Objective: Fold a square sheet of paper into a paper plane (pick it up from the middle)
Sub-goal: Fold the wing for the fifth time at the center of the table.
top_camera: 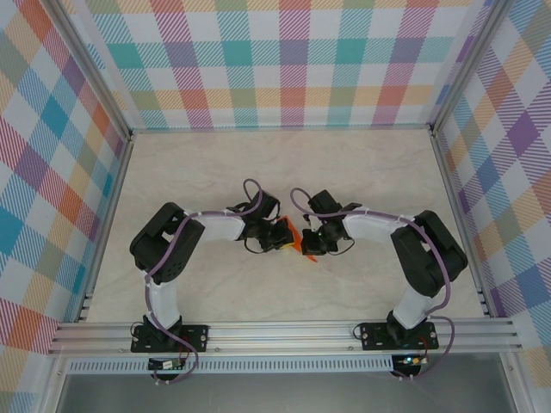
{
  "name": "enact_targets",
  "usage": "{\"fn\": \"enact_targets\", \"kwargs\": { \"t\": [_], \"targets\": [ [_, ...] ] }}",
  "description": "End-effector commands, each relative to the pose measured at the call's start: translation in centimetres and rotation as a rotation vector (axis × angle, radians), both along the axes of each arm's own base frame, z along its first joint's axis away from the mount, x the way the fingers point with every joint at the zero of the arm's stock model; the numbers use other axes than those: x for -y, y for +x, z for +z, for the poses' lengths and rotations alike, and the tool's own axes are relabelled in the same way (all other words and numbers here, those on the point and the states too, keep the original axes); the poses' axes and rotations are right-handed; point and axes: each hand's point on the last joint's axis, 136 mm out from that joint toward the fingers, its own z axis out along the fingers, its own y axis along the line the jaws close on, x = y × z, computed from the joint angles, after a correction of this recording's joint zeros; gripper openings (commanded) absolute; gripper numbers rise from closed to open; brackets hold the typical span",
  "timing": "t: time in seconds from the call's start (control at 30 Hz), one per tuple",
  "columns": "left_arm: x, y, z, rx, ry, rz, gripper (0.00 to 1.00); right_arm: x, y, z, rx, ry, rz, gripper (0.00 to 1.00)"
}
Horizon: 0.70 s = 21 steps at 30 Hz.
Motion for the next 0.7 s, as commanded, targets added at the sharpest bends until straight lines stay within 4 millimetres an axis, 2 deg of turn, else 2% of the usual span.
{"fn": "enact_targets", "kwargs": {
  "t": [0.0,0.3,0.67],
  "targets": [
    [-4.5,-2.4,-5.8,-0.111,0.251,0.038,0.03,0.0,0.0,1.9,0.017,0.027,0.024,0.04],
    [-4.4,-2.3,-5.9,-0.114,0.253,0.036,0.03,-0.6,-2.6,1.5,-0.052,0.087,0.129,0.04],
    [-4.6,-2.4,-6.0,-0.118,0.268,0.035,0.03,1.5,-2.2,-0.6,-0.056,-0.044,0.084,0.03]
  ]
}}
